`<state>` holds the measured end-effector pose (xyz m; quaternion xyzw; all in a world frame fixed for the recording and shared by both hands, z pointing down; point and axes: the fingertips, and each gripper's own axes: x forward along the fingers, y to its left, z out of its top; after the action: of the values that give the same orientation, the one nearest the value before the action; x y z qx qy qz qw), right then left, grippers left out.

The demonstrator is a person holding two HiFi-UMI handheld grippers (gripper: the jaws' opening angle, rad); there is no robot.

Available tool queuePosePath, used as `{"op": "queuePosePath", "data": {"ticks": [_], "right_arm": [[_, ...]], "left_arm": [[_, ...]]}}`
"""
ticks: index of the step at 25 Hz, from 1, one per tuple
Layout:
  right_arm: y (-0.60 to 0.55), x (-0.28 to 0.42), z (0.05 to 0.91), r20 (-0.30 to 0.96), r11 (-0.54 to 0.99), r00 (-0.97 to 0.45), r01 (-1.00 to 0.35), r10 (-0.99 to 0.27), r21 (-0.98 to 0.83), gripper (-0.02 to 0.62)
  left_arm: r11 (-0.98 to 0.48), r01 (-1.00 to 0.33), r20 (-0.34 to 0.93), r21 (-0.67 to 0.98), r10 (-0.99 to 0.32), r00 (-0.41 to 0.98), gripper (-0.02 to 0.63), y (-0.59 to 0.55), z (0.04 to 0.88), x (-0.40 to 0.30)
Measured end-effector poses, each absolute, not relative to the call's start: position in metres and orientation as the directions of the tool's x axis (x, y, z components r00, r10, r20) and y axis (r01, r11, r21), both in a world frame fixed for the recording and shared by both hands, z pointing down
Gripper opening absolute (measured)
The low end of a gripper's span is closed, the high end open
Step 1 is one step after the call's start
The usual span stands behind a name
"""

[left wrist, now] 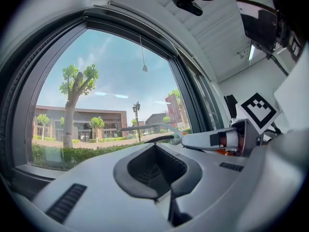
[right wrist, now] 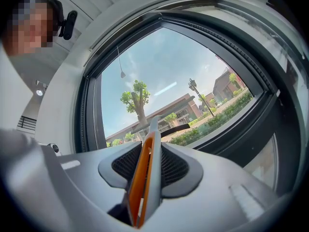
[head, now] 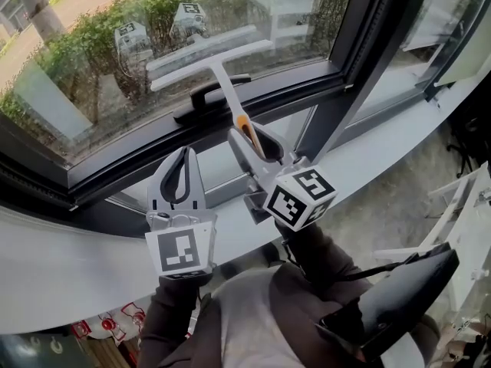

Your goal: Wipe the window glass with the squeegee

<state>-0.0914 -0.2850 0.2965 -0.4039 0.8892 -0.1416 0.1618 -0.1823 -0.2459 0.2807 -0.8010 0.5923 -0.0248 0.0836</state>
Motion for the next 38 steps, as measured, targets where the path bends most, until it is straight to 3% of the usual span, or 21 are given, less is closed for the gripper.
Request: {"op": "queuePosePath", "data": {"ticks": [38], "right_arm": [[-0.274,-0.089,0.315,-0.124,0.594,-0.650,-0.577,-0.749,-0.560,0.115]], "left_arm": [[-0.312,-0.937,-0.067,-0.159,-0.943,0.325,0.002,-0.243,0.279,-0.180]]}}
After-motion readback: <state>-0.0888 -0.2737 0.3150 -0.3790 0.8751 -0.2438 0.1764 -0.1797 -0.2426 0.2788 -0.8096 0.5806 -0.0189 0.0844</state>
